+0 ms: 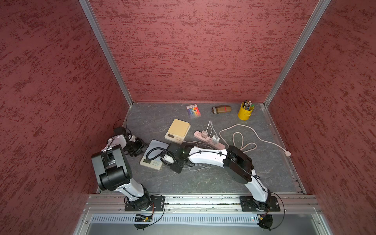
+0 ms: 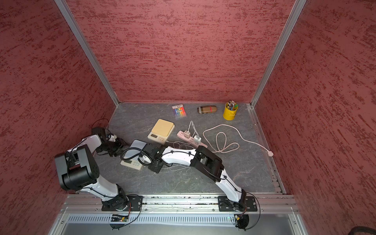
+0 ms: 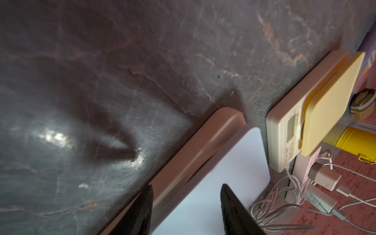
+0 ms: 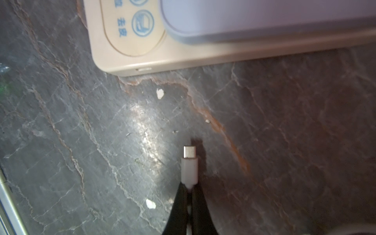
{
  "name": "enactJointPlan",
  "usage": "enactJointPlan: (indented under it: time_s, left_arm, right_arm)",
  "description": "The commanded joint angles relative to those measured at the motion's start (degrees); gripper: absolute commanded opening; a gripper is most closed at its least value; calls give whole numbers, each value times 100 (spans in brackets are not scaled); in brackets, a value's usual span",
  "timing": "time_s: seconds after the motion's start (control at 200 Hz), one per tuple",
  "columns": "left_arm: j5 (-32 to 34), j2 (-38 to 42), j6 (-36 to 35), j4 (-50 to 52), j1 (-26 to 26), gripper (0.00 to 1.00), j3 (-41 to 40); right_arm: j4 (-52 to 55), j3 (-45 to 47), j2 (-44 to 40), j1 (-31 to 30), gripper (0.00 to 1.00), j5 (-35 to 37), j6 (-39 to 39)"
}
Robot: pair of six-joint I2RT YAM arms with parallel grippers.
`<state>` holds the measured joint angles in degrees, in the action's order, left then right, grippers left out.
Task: Charge the electronic scale
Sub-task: Move the electronic scale to the center of the board.
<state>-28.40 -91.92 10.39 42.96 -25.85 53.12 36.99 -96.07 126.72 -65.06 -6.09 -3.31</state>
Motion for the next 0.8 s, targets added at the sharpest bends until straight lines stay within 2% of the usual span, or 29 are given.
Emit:
enactJointPlan:
  time_s: [0.0, 0.321, 0.796]
  left_arm:
    - [-126, 125, -152, 171, 120, 54, -111]
    - [-270, 467, 213, 173, 551, 54, -468]
    - [-310, 394, 246, 4, 589, 53, -783]
  right_arm:
    - [245, -226, -34, -56, 0, 147, -60]
    - [243, -262, -56, -104, 0, 12, -201]
    - [-87, -210, -121, -110, 0, -70, -231]
